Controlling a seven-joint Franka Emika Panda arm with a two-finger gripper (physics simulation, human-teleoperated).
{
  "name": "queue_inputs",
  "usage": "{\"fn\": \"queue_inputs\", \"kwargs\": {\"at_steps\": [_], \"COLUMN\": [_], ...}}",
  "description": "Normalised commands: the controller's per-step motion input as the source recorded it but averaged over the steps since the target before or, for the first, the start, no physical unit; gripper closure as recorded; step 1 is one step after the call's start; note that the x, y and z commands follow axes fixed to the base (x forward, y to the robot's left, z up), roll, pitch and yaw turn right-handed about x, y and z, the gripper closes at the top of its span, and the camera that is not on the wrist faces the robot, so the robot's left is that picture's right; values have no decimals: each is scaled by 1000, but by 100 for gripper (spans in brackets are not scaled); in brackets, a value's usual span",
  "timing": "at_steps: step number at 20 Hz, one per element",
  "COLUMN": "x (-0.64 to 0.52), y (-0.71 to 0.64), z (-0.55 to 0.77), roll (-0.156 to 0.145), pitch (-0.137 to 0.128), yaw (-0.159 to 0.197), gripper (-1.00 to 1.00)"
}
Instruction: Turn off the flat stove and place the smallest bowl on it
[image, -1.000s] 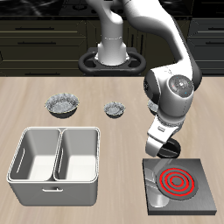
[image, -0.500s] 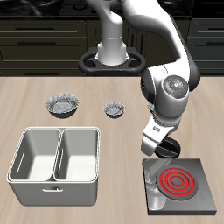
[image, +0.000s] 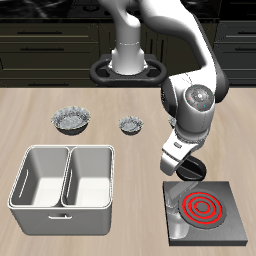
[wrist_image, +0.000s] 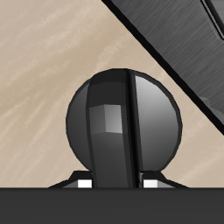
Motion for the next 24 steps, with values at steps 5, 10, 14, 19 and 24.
{"fn": "queue_inputs", "kwargs": {"at_steps": [5,10,14,19,24], "x": [88,67,39,32,0], "y": [-44,-34,-3,18,33], "z": [203,125,54,123,76], "roll": [-7,-10,-12,-14,2], "pitch": [-28,-19,0,-11,-1], "yaw": [-163,-100,-80,-80,-92], "gripper": [100,100,100,100,100]}}
